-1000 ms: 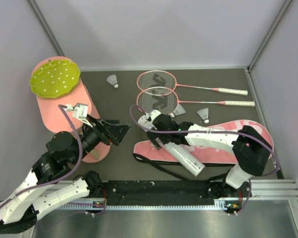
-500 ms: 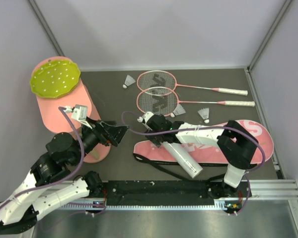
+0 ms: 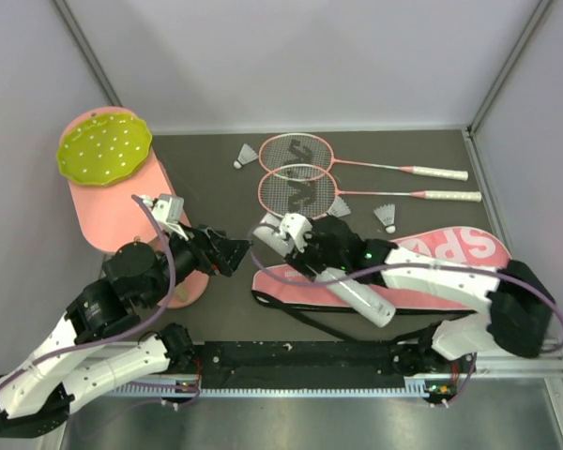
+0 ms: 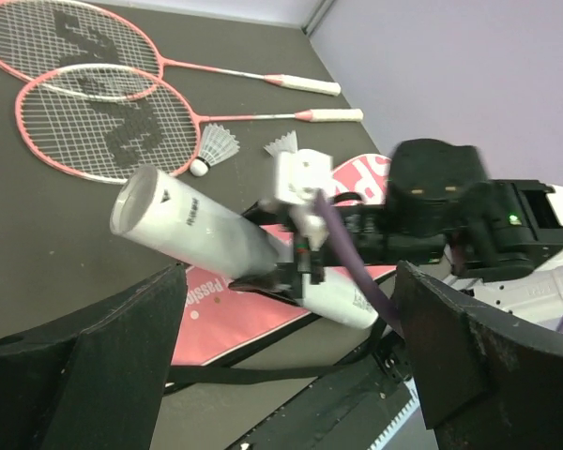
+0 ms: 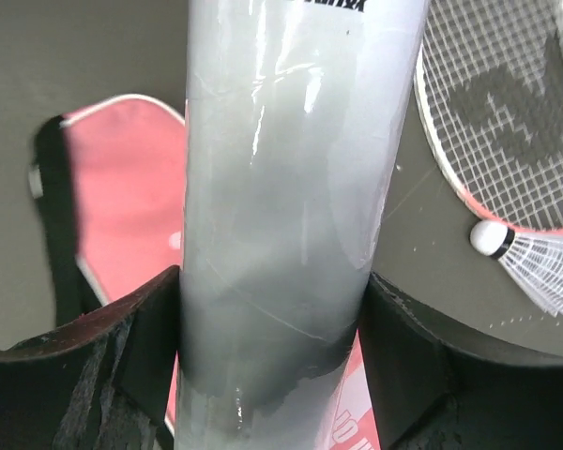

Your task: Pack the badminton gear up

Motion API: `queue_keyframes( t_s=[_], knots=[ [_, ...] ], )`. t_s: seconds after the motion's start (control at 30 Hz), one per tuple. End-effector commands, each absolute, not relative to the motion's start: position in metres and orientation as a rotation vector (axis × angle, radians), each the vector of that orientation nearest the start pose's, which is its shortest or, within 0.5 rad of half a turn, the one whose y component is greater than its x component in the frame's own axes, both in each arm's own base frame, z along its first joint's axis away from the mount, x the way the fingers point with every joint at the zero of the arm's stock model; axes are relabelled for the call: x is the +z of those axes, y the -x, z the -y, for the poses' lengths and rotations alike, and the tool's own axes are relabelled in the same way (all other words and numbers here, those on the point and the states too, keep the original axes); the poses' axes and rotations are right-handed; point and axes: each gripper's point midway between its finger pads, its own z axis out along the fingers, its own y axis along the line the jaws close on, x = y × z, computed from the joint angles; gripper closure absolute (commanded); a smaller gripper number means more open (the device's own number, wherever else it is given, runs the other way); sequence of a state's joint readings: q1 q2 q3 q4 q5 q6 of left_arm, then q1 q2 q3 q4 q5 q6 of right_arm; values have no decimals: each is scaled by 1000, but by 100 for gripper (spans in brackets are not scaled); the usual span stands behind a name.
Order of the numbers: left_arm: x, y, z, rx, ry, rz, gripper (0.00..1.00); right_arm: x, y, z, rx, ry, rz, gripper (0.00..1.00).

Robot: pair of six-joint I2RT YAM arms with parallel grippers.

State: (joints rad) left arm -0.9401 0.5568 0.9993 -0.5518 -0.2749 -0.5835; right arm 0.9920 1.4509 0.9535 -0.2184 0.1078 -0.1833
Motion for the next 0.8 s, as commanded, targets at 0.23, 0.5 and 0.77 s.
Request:
queue_keyframes(
  t_s=[0.23,0.5,0.77],
  knots=[
    [362,-152,186,-962,-114,-1821,24,216,-161,-317,725,1279,-1190,52],
    [346,-142,233,-1026,-322,-2006,47,223,-162,-302,702,1189,-1145,58],
    [332,-137,235,-1055,-294,-2055,54,232,-163,-295,690,1141,-1128,58]
  ],
)
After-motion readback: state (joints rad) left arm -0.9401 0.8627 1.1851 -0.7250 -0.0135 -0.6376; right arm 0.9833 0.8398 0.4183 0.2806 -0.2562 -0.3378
